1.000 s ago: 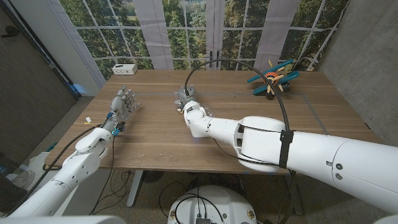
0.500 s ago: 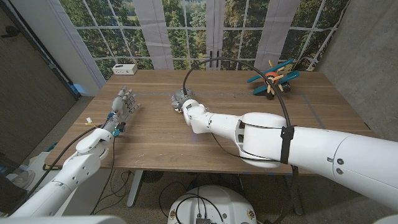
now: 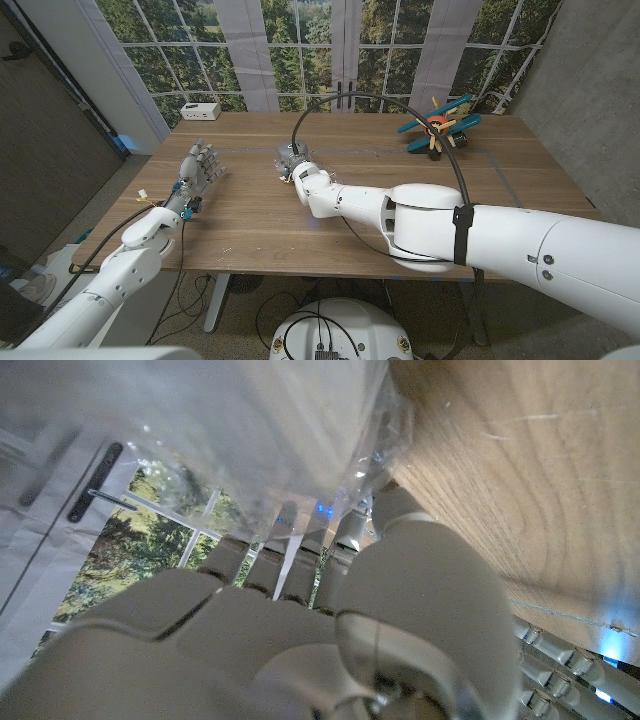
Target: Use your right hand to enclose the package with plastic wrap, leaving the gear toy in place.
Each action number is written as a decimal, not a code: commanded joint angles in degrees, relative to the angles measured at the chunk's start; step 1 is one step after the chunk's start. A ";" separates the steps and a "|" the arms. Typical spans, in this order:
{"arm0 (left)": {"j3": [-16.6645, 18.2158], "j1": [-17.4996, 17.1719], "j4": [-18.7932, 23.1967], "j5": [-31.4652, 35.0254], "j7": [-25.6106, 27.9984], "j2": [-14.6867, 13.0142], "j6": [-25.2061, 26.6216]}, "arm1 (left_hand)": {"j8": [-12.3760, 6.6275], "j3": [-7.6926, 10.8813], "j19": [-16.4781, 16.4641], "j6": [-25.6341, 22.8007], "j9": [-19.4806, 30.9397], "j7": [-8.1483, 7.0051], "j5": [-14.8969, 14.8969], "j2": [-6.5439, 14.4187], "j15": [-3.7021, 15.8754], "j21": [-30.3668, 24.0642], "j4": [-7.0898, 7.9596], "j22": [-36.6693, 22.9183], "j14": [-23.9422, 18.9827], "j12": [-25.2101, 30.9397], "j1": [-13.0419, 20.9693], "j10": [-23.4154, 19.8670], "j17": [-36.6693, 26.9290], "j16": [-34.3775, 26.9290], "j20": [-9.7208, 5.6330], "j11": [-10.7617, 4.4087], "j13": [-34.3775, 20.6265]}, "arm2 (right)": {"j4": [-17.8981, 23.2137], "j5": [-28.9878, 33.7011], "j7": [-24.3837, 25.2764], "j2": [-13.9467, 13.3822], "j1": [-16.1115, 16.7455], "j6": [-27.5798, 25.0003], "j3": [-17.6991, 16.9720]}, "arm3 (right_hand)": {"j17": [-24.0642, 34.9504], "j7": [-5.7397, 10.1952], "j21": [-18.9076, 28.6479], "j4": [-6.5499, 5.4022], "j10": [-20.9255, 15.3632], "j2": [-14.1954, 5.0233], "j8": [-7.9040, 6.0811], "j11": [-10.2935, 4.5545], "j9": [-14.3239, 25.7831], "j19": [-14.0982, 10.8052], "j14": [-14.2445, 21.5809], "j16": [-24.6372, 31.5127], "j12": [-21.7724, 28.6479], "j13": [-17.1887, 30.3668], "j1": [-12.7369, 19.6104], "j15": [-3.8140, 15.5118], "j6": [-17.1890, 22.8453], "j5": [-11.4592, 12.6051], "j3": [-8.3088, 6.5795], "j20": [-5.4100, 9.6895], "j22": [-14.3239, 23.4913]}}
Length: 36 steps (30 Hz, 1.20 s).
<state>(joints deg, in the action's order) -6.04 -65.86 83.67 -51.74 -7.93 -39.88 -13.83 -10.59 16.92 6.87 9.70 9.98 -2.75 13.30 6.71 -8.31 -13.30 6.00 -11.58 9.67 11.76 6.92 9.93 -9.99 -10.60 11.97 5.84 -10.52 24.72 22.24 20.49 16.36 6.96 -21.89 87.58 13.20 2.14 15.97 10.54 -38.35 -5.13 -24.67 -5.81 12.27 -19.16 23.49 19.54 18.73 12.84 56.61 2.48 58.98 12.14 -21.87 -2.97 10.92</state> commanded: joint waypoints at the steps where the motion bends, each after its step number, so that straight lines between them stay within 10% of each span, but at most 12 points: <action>1: -0.24 0.29 -0.05 0.07 -0.19 -0.14 0.24 | -0.03 0.37 0.03 4.56 0.24 -0.22 -0.38 -0.13 -0.33 -0.08 0.14 -0.25 1.66 -0.09 0.57 5.00 -0.25 -0.18 0.16 0.17 -0.28 | -3.79 -2.20 13.96 0.76 2.43 4.27 -3.14 | 0.64 -0.45 0.48 -0.93 -1.71 -0.47 -0.93 -0.19 0.97 -1.13 1.56 0.97 0.76 0.44 1.34 7.43 0.18 0.60 0.01 0.04 0.04; 18: -1.45 2.59 -1.47 0.39 -1.58 0.03 0.84 | -0.07 0.43 0.00 4.48 0.24 -0.28 -0.44 -0.12 -0.32 -0.09 0.13 -0.25 1.53 -0.06 0.58 4.93 -0.26 -0.18 0.16 0.18 -0.29 | -1.21 -6.98 43.48 0.14 8.63 5.10 -13.14 | 0.52 -0.85 0.08 -1.57 -3.26 -0.27 -2.47 0.82 1.93 -0.55 5.69 1.43 1.10 0.81 0.79 6.64 0.40 0.37 -0.65 -1.47 -0.02; 28: -2.30 4.20 -2.79 0.63 -2.73 0.30 0.82 | -0.08 0.46 0.00 4.45 0.24 -0.22 -0.46 -0.11 -0.31 -0.09 0.12 -0.26 1.46 -0.05 0.59 4.92 -0.27 -0.17 0.16 0.10 -0.29 | 17.16 -0.73 40.28 -8.44 14.46 -2.88 -16.16 | 0.47 -0.93 -0.07 -1.57 -3.22 -0.17 -2.78 0.93 1.92 -0.32 5.98 1.16 0.95 0.85 0.77 6.52 0.48 0.23 -0.99 -1.63 -0.03; 36: -2.45 4.36 -2.96 0.71 -2.83 0.32 0.65 | -0.08 0.49 0.00 4.45 0.24 -0.23 -0.48 -0.10 -0.36 -0.09 0.11 -0.26 1.47 -0.05 0.61 4.92 -0.27 -0.15 0.16 0.16 -0.29 | 23.21 0.71 35.06 -11.15 17.22 -4.07 -16.82 | 0.49 -1.15 -0.10 -1.89 -3.84 0.33 -3.24 1.25 1.72 -0.43 6.82 1.08 1.02 0.88 0.01 6.10 1.02 -0.11 -1.02 -1.84 -0.04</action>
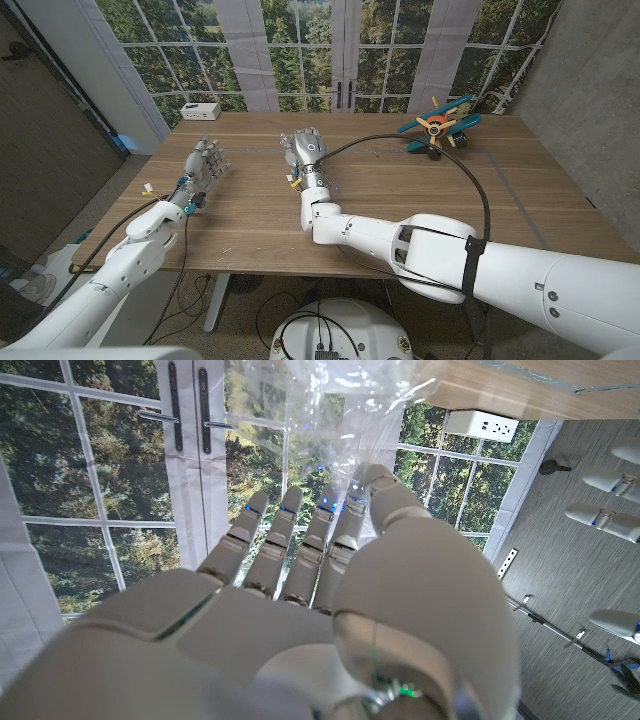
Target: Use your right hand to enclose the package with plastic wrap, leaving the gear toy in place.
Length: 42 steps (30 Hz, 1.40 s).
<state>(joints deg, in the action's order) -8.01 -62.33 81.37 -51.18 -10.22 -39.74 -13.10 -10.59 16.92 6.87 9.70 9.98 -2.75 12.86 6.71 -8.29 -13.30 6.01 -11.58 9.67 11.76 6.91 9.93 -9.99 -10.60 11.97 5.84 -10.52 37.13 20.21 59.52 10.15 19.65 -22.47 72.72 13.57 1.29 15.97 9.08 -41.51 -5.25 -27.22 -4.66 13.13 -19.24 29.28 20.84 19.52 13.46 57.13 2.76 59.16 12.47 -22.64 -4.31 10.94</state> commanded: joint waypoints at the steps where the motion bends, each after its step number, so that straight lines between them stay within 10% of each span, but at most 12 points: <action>1: -0.49 0.82 -0.68 0.16 -0.60 0.18 -0.14 | -0.09 0.49 0.01 4.43 0.24 -0.22 -0.04 -0.10 -0.38 -0.09 0.11 -0.26 1.46 -0.06 0.61 4.94 -0.27 -0.15 0.16 0.17 -0.29 | 10.69 2.83 -3.97 -4.70 4.90 -3.56 -2.12 | 0.14 -0.36 -0.05 -0.50 -0.70 0.45 -0.72 0.12 0.82 -0.52 1.26 -0.17 0.20 0.26 -0.64 5.70 0.86 -0.49 -0.26 -0.52 -0.05; 20: -1.04 1.46 -1.53 0.10 -1.54 0.17 0.07 | -0.09 0.57 -0.05 4.43 0.24 -0.14 -0.09 -0.08 -0.42 -0.11 0.06 -0.26 1.31 -0.05 0.67 4.93 -0.27 -0.16 0.15 0.03 -0.29 | 0.16 -1.66 4.46 2.35 6.52 1.90 -8.87 | 0.38 -1.60 0.46 -1.13 -4.00 0.63 -1.82 1.24 -0.10 -2.23 7.32 1.03 0.97 0.39 -2.63 4.31 2.36 -1.14 -0.98 -1.07 0.02; 30: -0.97 1.31 -1.49 -0.02 -1.46 0.12 0.09 | -0.08 0.60 -0.11 4.44 0.24 -0.16 -0.11 -0.09 -0.50 -0.13 0.04 -0.26 1.10 -0.04 0.70 4.91 -0.27 -0.21 0.15 0.12 -0.29 | 3.06 -5.53 4.48 3.26 11.64 14.27 -20.56 | 0.60 -2.36 0.78 -0.73 -4.17 0.40 -2.04 1.80 -0.49 -3.10 9.96 1.71 0.94 0.62 -2.40 3.02 2.57 -1.30 -1.72 -1.19 0.08; 33: -1.00 1.38 -1.53 -0.03 -1.46 0.12 0.16 | -0.09 0.61 -0.17 4.42 0.24 -0.14 -0.12 -0.10 -0.54 -0.16 0.03 -0.26 0.96 -0.04 0.71 4.91 -0.27 -0.26 0.14 0.11 -0.29 | 4.63 -3.89 4.48 3.27 13.02 14.20 -22.42 | 1.05 -2.45 -1.43 -0.59 -3.26 0.41 -2.19 1.90 -0.83 2.44 8.59 0.97 0.49 0.81 -2.59 2.31 2.53 -1.53 -2.08 -2.20 0.14; 37: -1.24 1.82 -1.87 0.00 -1.83 0.19 0.28 | -0.08 0.63 -0.21 4.43 0.24 -0.17 -0.14 -0.12 -0.63 -0.17 0.01 -0.26 0.40 -0.02 0.72 4.86 -0.27 -0.44 0.15 0.06 -0.29 | 7.09 -1.52 4.48 3.38 14.85 12.84 -25.10 | 1.54 -2.22 -1.41 -0.67 -2.22 0.28 -1.75 1.88 -0.98 2.41 7.85 0.79 0.04 0.92 -2.81 2.26 1.08 -1.63 -2.12 -2.28 0.18; 42: -1.60 2.44 -2.28 0.16 -2.27 0.32 0.29 | -0.09 0.64 -0.21 4.43 0.24 -0.19 -0.16 -0.13 -0.69 -0.17 0.00 -0.26 0.12 0.00 0.73 4.82 -0.27 -0.50 0.16 0.02 -0.29 | 14.57 -3.80 3.49 1.24 16.74 6.86 -24.40 | 2.77 -1.38 -1.89 -0.79 4.72 0.69 2.02 2.81 -1.38 3.84 3.72 -1.03 -2.90 1.16 -4.14 0.73 -9.05 -1.84 -2.13 -2.99 0.33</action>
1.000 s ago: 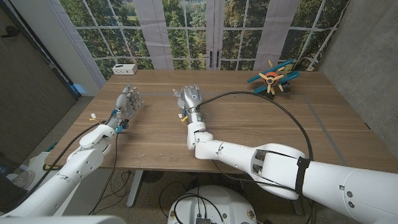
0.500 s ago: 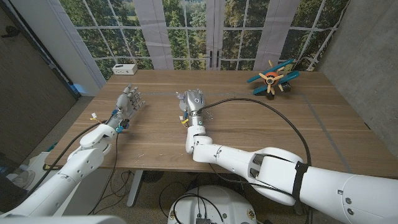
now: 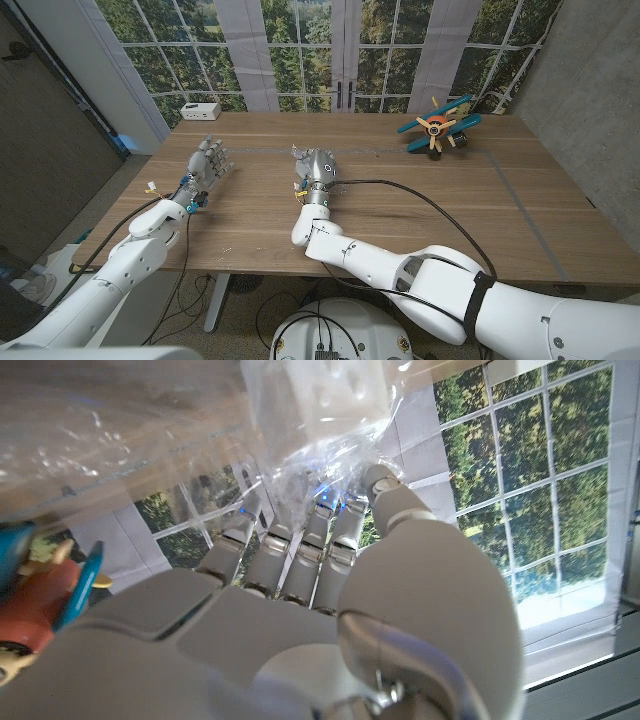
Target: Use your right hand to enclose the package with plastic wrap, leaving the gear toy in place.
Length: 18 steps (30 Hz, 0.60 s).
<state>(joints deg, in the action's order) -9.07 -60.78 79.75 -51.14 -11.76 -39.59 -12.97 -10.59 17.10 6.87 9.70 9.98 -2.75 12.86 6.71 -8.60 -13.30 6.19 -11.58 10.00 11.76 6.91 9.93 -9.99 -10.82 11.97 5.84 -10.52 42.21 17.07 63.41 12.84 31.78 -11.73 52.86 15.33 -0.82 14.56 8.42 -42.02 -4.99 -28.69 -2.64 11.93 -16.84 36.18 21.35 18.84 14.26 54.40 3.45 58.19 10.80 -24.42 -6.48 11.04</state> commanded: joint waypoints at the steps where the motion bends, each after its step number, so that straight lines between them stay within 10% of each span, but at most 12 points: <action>1: -0.56 0.94 -0.67 0.13 -0.71 0.20 0.16 | -0.08 0.46 -0.19 4.43 0.24 -0.19 -0.17 -0.14 -0.41 -0.16 -0.19 -0.26 -0.20 -0.01 0.73 4.84 -0.27 -0.27 0.16 0.03 -0.29 | 11.58 -1.04 -1.24 -2.05 4.94 -6.24 -4.22 | 1.27 1.62 -0.80 -0.18 7.97 0.68 4.93 1.11 -0.31 2.40 -4.57 -2.27 -3.29 0.45 -1.97 -0.16 -11.43 -0.13 -0.41 -0.79 0.28; 5: -0.67 1.01 -0.66 0.18 -0.80 0.20 0.16 | -0.08 0.47 -0.18 4.44 0.24 -0.21 -0.18 -0.14 -0.50 -0.16 -0.19 -0.26 -0.28 -0.03 0.73 4.90 -0.27 -0.26 0.16 0.02 -0.29 | 18.82 -1.37 -5.00 -4.91 5.61 -14.71 -2.16 | 3.37 1.73 -1.67 -0.19 20.60 0.67 14.61 3.81 -0.44 5.72 -12.19 -5.23 -6.80 1.09 -4.02 -1.64 -31.82 -0.20 0.00 -1.91 0.43; 8: -0.61 0.86 -0.51 0.16 -0.66 0.24 0.05 | -0.08 0.48 -0.17 4.44 0.24 -0.23 -0.19 -0.15 -0.54 -0.15 -0.20 -0.26 -0.39 -0.04 0.74 4.91 -0.27 -0.28 0.16 0.04 -0.29 | 20.69 -0.09 -5.45 -6.02 5.14 -19.51 0.14 | 3.91 2.00 -1.93 0.25 20.95 0.33 17.12 3.76 -0.37 6.84 -15.05 -6.18 -6.18 1.25 -3.60 -1.68 -37.30 -0.17 -0.10 -2.27 0.40; 13: -0.44 0.42 -0.14 0.08 -0.52 0.16 -0.12 | -0.07 0.49 -0.19 4.46 0.24 -0.20 -0.20 -0.16 -0.64 -0.16 -0.21 -0.26 -0.59 -0.03 0.74 4.89 -0.28 -0.31 0.16 0.01 -0.29 | 24.30 0.68 -9.50 -8.04 4.32 -26.52 3.30 | 4.55 2.32 -2.17 1.07 30.24 0.58 18.47 5.24 -0.26 8.31 -18.80 -7.40 -7.96 1.13 -1.78 -2.18 -42.39 -0.14 -0.19 -2.80 0.32; 18: -0.02 -0.35 0.51 -0.07 -0.07 -0.03 -0.30 | -0.08 0.50 -0.21 4.45 0.24 -0.20 -0.22 -0.17 -0.61 -0.16 -0.21 -0.26 -0.73 -0.02 0.74 4.87 -0.28 -0.32 0.16 -0.03 -0.29 | 32.06 1.07 -16.81 -13.55 3.85 -28.66 6.30 | 5.06 2.52 -3.13 -0.74 35.55 2.63 18.23 7.43 -0.27 12.43 -25.02 -9.26 -7.86 1.24 -5.76 -4.52 -46.61 -0.47 1.92 -4.44 0.28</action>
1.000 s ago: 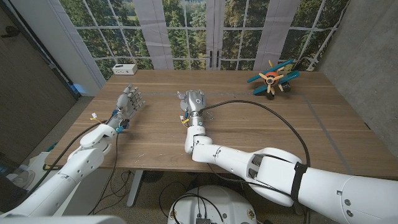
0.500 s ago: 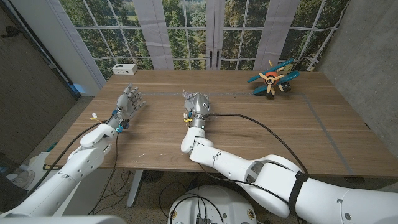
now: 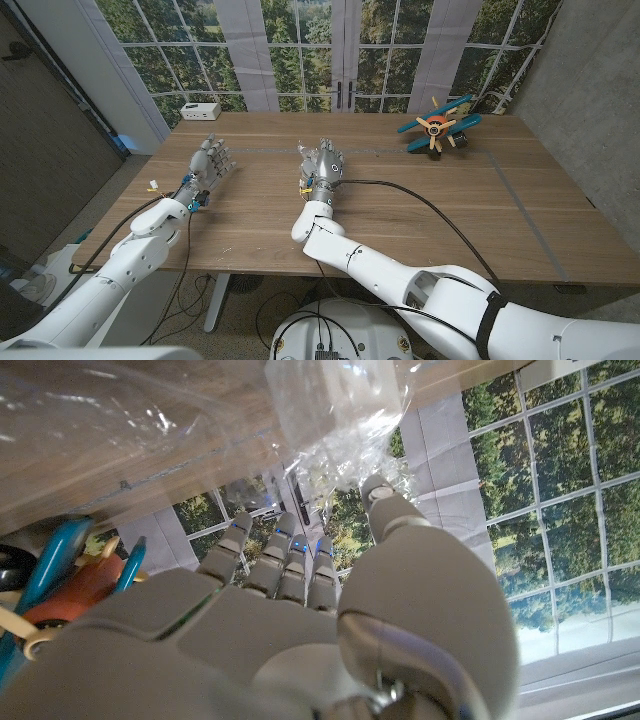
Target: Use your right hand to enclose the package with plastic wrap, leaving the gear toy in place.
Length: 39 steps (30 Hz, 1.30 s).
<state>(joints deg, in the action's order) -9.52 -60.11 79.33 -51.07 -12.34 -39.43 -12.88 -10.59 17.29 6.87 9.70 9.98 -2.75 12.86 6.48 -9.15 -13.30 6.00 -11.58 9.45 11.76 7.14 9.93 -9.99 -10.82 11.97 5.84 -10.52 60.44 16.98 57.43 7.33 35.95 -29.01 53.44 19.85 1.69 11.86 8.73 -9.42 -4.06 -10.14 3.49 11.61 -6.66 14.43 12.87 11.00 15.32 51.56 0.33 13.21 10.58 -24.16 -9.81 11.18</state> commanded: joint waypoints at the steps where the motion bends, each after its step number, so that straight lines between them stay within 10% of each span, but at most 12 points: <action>1: 0.52 -1.18 1.05 -0.15 0.68 -0.19 -0.46 | -0.07 0.31 -0.21 4.46 0.24 -0.21 -0.22 0.06 -0.07 -0.16 -0.03 -0.26 -0.18 -0.02 0.51 4.89 -0.28 -0.32 0.16 -0.04 -0.29 | 14.47 1.48 -11.59 -8.66 -0.61 -11.50 6.26 | 0.69 -0.01 -0.31 -1.60 3.11 2.35 -0.53 1.40 0.05 2.32 -3.72 -0.76 0.23 0.22 -4.39 -1.51 -1.52 -0.32 2.46 -1.16 0.14; 13: 1.37 -2.90 2.30 -0.59 1.50 -0.50 -0.61 | -0.07 0.40 -0.25 4.48 0.24 -0.18 -0.27 0.12 -0.18 -0.18 -0.06 -0.26 -0.43 -0.02 0.57 4.89 -0.29 -0.30 0.15 0.06 -0.29 | 11.45 6.88 -14.40 -9.92 -5.32 -7.73 11.38 | 0.92 2.42 0.91 -1.39 -0.17 4.10 -3.46 -1.04 0.11 0.94 -3.45 0.35 2.55 0.11 -7.04 -0.62 7.02 0.91 4.50 -1.41 0.05; 31: 2.47 -4.55 2.96 -0.98 2.37 -0.47 -1.21 | -0.07 0.59 -0.30 4.50 0.24 -0.20 -0.36 0.24 0.11 -0.19 -0.15 -0.26 -0.58 -0.02 0.72 4.88 -0.29 -0.18 0.16 -0.01 -0.29 | -18.85 9.30 -9.60 4.24 -15.05 -8.30 15.95 | -0.16 4.92 2.11 0.91 -3.80 5.29 -4.09 -3.83 -0.02 -3.57 -0.66 1.28 3.31 -0.68 -0.92 1.36 13.82 3.79 4.29 -0.11 -0.26; 39: 2.30 -4.12 2.66 -0.78 2.30 -0.44 -0.99 | -0.07 0.64 -0.34 4.50 0.24 -0.25 -0.39 0.23 0.19 -0.20 -0.19 -0.25 -0.67 -0.02 0.75 4.88 -0.30 -0.16 0.16 -0.04 -0.29 | -34.45 4.67 3.03 10.15 -17.16 1.99 14.40 | -0.47 4.52 3.31 0.36 -18.81 2.22 -11.22 -7.99 -0.02 -9.70 7.87 4.88 6.73 -1.80 5.92 5.52 38.10 4.76 2.59 2.89 -0.35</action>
<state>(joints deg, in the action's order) -7.29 -64.27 82.08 -51.90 -10.21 -39.86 -13.97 -10.59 17.52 6.87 9.70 9.98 -2.75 12.41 6.72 -9.11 -13.30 5.77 -11.58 9.04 11.76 7.37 9.93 -10.00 -10.82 11.97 5.84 -10.52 47.10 25.64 48.17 9.35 22.88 -36.54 68.08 19.12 6.53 14.65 9.18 -23.22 -0.56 -19.09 -3.35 11.45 -14.68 19.68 16.48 16.54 13.66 55.46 2.34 44.06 15.06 -20.75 -7.88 10.65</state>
